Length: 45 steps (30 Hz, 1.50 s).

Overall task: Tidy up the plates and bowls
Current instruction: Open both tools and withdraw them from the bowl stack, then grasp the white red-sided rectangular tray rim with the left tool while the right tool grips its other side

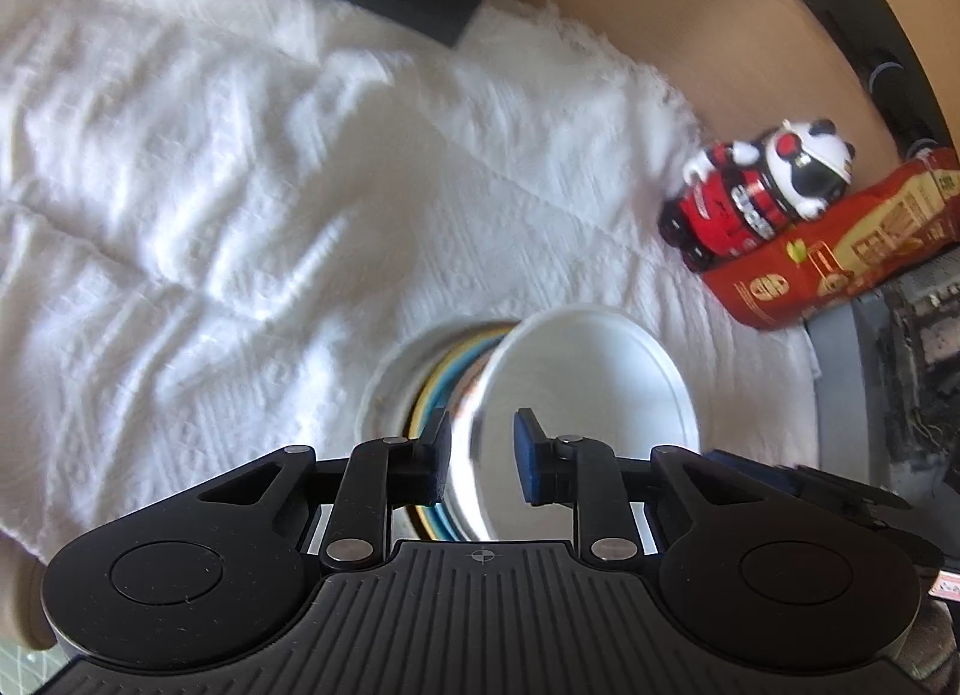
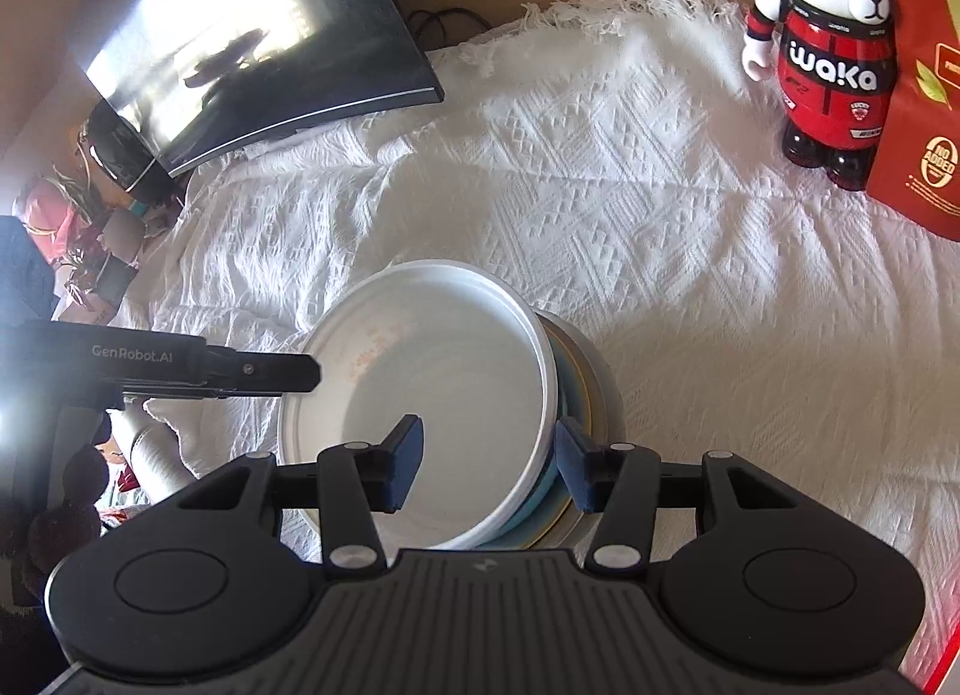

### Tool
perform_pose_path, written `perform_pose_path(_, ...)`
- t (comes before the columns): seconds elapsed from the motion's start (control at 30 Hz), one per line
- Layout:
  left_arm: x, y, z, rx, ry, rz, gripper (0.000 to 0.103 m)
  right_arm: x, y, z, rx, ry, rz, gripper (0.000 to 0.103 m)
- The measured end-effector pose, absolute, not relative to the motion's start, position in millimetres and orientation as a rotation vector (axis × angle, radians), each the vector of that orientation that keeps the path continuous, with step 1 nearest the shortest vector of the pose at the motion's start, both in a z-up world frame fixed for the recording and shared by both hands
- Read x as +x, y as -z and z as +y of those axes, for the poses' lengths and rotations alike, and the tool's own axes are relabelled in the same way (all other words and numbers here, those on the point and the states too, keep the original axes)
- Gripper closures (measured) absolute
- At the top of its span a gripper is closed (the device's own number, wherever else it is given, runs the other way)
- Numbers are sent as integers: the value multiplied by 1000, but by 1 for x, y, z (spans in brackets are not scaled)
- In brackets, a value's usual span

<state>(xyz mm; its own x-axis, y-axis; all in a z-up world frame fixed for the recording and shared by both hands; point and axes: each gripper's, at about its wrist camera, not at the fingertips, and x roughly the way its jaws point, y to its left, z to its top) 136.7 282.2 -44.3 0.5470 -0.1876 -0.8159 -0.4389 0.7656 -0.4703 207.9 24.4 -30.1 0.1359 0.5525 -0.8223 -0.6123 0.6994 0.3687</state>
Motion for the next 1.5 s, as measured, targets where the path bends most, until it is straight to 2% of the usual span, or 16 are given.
perform_pose_path(0.3,141,3,244,-595,-139,817,78,207,17,-7,-67,-749,1027,53)
perform_pose_path(0.4,153,-2,213,-575,-49,780,78,207,8,-27,-68,-702,951,50)
perform_pose_path(0.43,158,-1,202,-563,-19,778,78,206,5,-35,-79,-680,917,46)
perform_pose_path(0.5,170,5,175,-532,35,790,78,204,0,-53,-99,-638,860,39)
perform_pose_path(0.8,221,53,55,-458,238,961,83,197,13,-161,-174,-357,647,28)
perform_pose_path(1.2,261,98,-74,-339,407,1139,83,200,60,-296,-111,-197,858,27)
perform_pose_path(1.27,266,107,-91,-324,410,1164,83,198,70,-304,-113,-186,881,29)
perform_pose_path(1.33,274,114,-105,-310,404,1181,83,199,80,-307,-128,-171,893,37)
perform_pose_path(1.5,282,128,-125,-259,362,1213,83,198,98,-313,-140,-133,921,40)
